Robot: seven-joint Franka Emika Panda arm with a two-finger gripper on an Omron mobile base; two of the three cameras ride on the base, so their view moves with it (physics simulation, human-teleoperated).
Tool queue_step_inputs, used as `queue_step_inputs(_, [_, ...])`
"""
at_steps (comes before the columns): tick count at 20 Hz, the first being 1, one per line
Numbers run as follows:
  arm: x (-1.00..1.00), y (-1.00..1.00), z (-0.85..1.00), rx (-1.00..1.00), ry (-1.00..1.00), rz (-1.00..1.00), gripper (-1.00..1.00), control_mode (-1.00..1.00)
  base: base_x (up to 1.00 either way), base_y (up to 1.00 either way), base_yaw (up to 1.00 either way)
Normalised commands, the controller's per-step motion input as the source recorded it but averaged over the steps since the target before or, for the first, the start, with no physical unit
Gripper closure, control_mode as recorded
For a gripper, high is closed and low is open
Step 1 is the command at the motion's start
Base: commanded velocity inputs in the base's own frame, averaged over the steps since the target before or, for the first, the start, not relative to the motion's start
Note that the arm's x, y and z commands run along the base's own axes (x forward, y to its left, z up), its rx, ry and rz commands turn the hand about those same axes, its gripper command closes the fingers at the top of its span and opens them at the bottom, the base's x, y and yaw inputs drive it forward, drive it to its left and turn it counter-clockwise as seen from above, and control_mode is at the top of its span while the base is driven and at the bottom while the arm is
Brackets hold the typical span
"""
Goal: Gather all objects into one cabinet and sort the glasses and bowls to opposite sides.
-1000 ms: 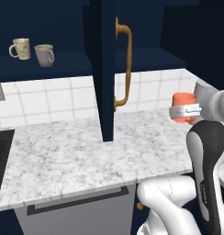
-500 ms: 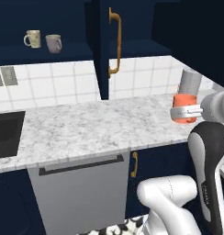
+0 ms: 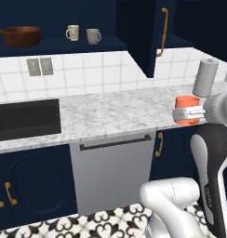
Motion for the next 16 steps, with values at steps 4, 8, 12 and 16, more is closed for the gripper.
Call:
queue_step_inputs(4, [0.00,0.00,0.00,0.00,0.00,0.00,1.00,1.00,-0.28,1.00,0.00])
queue_step_inputs(8, [0.00,0.00,0.00,0.00,0.00,0.00,1.00,1.00,-0.01,1.00,0.00])
queue_step_inputs(12, [0.00,0.00,0.00,0.00,0.00,0.00,1.00,1.00,0.45,0.53,-0.02])
queue_step_inputs(16, [0.00,0.00,0.00,0.00,0.00,0.00,1.00,1.00,0.81,-0.03,-0.07])
